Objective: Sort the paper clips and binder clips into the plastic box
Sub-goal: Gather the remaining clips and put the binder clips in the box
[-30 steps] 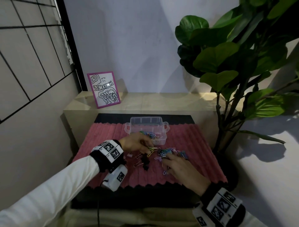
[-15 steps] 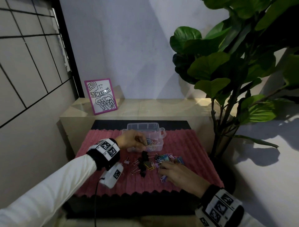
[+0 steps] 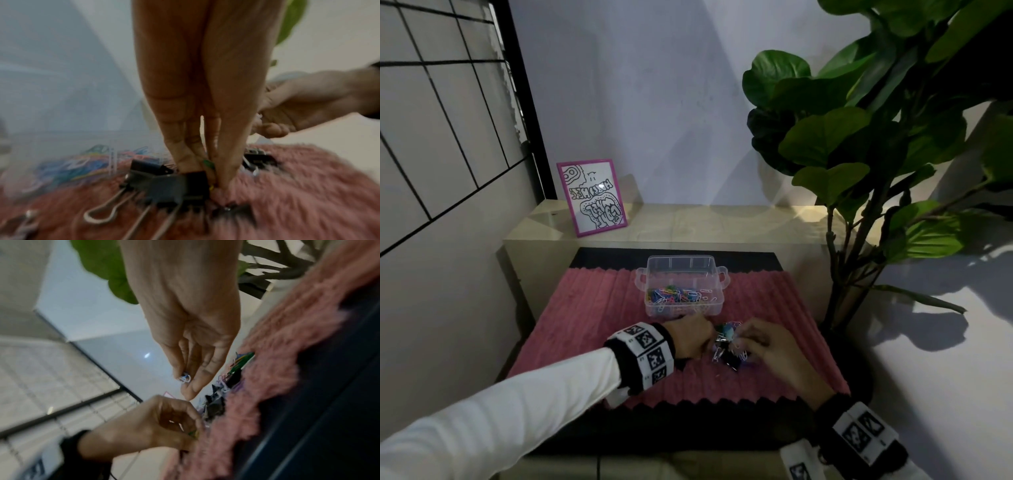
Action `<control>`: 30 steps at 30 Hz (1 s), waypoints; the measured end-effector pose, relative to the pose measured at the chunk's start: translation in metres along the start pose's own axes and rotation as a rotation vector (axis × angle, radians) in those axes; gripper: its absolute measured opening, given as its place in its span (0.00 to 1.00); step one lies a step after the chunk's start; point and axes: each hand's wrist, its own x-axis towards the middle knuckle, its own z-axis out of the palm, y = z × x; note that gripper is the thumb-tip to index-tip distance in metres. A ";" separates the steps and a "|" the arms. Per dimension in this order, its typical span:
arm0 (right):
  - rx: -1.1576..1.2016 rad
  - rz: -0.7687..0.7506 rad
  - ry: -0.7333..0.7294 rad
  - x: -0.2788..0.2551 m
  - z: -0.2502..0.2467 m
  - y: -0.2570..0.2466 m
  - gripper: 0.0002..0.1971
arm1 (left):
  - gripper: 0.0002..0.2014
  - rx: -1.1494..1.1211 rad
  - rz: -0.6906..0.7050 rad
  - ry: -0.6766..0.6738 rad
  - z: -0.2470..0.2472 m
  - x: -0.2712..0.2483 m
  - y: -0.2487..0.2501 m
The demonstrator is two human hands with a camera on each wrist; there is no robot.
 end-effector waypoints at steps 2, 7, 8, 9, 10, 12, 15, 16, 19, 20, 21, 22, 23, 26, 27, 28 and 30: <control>0.224 0.121 -0.002 -0.001 -0.002 -0.006 0.03 | 0.09 0.013 0.029 -0.010 -0.003 0.001 -0.003; 0.733 0.319 -0.042 0.008 0.000 -0.012 0.06 | 0.10 -0.214 0.028 -0.054 -0.010 -0.004 -0.019; 0.829 0.345 -0.054 0.011 0.001 -0.015 0.06 | 0.09 -0.326 0.020 -0.063 -0.015 -0.007 -0.024; 0.900 0.353 -0.071 0.016 0.000 -0.018 0.08 | 0.08 -0.452 0.019 -0.072 -0.022 -0.011 -0.030; 0.941 0.351 -0.098 0.020 0.000 -0.021 0.10 | 0.07 -0.572 0.023 -0.072 -0.030 -0.017 -0.036; 0.932 0.323 -0.155 0.030 -0.002 -0.029 0.09 | 0.06 -0.726 0.006 0.024 -0.048 -0.029 -0.052; 0.868 0.271 -0.167 0.051 -0.004 -0.042 0.09 | 0.05 -0.739 -0.091 0.258 -0.071 -0.044 -0.078; 0.813 0.260 -0.172 0.061 -0.004 -0.046 0.09 | 0.06 -0.690 -0.127 0.301 -0.077 -0.044 -0.085; 0.519 0.212 -0.191 0.092 0.001 -0.056 0.05 | 0.08 -0.488 -0.200 0.337 -0.081 -0.035 -0.098; 0.389 0.198 -0.186 0.101 0.004 -0.058 0.05 | 0.06 -0.450 -0.205 0.327 -0.079 -0.031 -0.099; 0.252 0.191 -0.181 0.108 0.008 -0.061 0.05 | 0.06 -0.425 -0.199 0.308 -0.075 -0.027 -0.100; 0.117 0.186 -0.175 0.115 0.013 -0.064 0.07 | 0.07 -0.407 -0.185 0.278 -0.072 -0.023 -0.100; -0.015 0.186 -0.181 0.119 0.017 -0.067 0.10 | 0.10 -0.385 -0.176 0.245 -0.069 -0.021 -0.100; -0.343 0.163 -0.263 0.126 0.027 -0.070 0.15 | 0.15 -0.334 -0.161 0.235 -0.062 -0.019 -0.099; -0.431 0.128 -0.276 0.123 0.028 -0.071 0.15 | 0.15 -0.334 -0.150 0.258 -0.060 -0.019 -0.099; -0.503 0.083 -0.270 0.120 0.028 -0.071 0.16 | 0.15 -0.335 -0.134 0.287 -0.058 -0.021 -0.100; -0.567 -0.032 -0.224 0.106 0.023 -0.073 0.15 | 0.14 -0.327 -0.114 0.331 -0.054 -0.025 -0.101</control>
